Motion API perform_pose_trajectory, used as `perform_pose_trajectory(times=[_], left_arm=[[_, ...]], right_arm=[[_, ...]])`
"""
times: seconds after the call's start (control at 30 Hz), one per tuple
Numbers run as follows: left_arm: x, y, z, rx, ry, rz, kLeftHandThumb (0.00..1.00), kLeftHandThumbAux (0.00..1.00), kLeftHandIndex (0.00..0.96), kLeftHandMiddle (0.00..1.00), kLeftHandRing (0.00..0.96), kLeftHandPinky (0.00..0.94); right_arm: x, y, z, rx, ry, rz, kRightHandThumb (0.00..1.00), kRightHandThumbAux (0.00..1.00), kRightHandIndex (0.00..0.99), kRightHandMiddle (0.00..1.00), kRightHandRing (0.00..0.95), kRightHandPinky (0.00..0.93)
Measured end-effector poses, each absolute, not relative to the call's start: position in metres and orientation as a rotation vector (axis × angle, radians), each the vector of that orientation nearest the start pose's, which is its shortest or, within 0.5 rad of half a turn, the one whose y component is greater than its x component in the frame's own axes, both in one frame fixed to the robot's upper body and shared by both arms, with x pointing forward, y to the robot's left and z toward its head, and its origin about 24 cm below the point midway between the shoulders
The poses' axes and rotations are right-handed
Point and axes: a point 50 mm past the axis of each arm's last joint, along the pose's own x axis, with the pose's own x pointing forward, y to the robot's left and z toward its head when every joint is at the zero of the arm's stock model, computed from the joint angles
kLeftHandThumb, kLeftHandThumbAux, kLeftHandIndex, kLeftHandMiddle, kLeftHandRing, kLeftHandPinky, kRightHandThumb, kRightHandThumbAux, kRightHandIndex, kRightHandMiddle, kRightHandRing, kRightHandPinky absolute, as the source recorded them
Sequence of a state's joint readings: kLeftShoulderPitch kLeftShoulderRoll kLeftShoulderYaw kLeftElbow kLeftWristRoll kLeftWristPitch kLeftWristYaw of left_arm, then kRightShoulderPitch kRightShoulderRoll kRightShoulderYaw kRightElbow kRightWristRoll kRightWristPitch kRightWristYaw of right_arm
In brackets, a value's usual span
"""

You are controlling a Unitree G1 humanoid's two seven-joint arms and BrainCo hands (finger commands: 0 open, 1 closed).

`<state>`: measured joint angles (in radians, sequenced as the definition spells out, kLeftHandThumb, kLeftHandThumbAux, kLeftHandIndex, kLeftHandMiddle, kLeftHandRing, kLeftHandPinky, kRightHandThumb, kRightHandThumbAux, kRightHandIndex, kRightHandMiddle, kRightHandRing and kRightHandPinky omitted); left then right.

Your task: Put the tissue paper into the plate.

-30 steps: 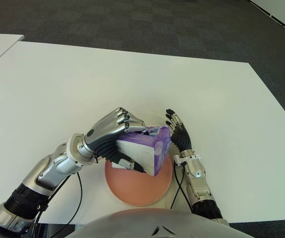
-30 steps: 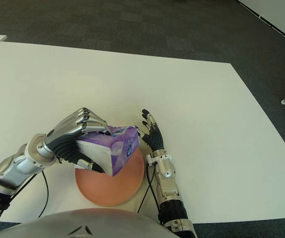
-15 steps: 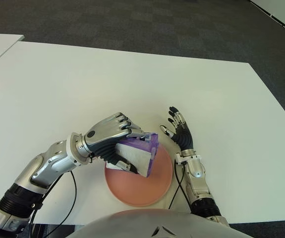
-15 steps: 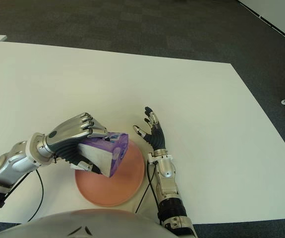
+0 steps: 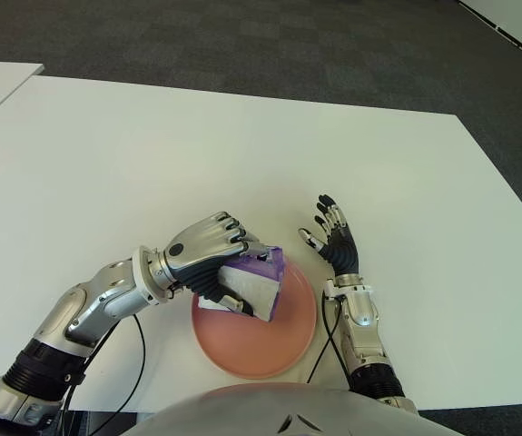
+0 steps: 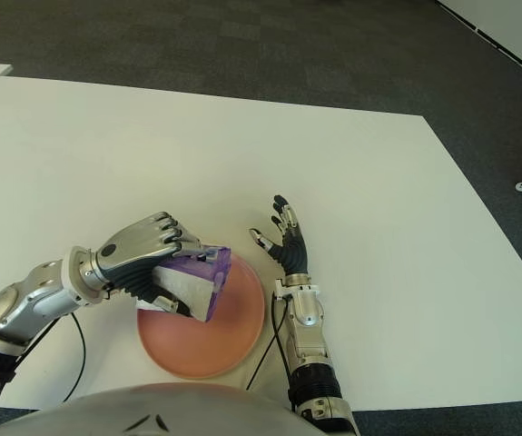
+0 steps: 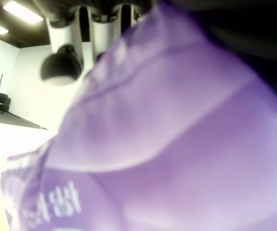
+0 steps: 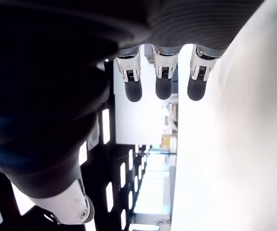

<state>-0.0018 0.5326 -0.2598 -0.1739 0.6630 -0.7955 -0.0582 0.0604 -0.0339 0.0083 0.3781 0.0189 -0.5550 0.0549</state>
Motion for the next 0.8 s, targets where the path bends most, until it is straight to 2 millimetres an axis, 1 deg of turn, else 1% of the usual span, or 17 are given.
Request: perform_pose_trajectory(times=[0.33, 0.47, 0.6, 0.7, 0.73, 0.77, 0.8], left_arm=[[0.196, 0.117, 0.088, 1.034, -0.837, -0.779, 0.745, 0.700, 0.442, 0.851, 0.854, 0.851], [0.195, 0.113, 0.083, 1.021, -0.825, -0.794, 0.744, 0.700, 0.442, 0.846, 0.849, 0.837], [0.195, 0.112, 0.082, 1.014, -0.833, -0.771, 0.742, 0.700, 0.442, 0.827, 0.831, 0.795], [0.194, 0.111, 0.079, 1.021, -0.846, -0.747, 0.730, 0.701, 0.439, 0.782, 0.777, 0.721], [0.193, 0.110, 0.077, 1.028, -0.851, -0.740, 0.727, 0.702, 0.438, 0.775, 0.768, 0.709], [0.193, 0.110, 0.075, 1.031, -0.856, -0.732, 0.711, 0.705, 0.431, 0.686, 0.663, 0.606], [0.192, 0.110, 0.072, 1.042, -0.860, -0.729, 0.701, 0.707, 0.427, 0.629, 0.596, 0.538]], right_arm=[[0.223, -0.157, -0.005, -0.024, -0.119, 0.039, 0.000, 0.817, 0.000, 0.000, 0.000, 0.051], [0.221, -0.156, -0.004, -0.026, -0.118, 0.039, 0.000, 0.818, 0.000, 0.000, 0.000, 0.055], [0.218, -0.156, -0.005, -0.029, -0.109, 0.037, 0.000, 0.820, 0.000, 0.000, 0.000, 0.055], [0.216, -0.156, -0.005, -0.029, -0.105, 0.036, 0.008, 0.818, 0.000, 0.000, 0.000, 0.053], [0.215, -0.156, -0.005, -0.029, -0.105, 0.036, 0.010, 0.818, 0.000, 0.000, 0.000, 0.052], [0.215, -0.156, -0.005, -0.029, -0.104, 0.035, 0.014, 0.819, 0.000, 0.000, 0.000, 0.052], [0.215, -0.156, -0.005, -0.028, -0.104, 0.035, 0.017, 0.820, 0.000, 0.000, 0.000, 0.052]])
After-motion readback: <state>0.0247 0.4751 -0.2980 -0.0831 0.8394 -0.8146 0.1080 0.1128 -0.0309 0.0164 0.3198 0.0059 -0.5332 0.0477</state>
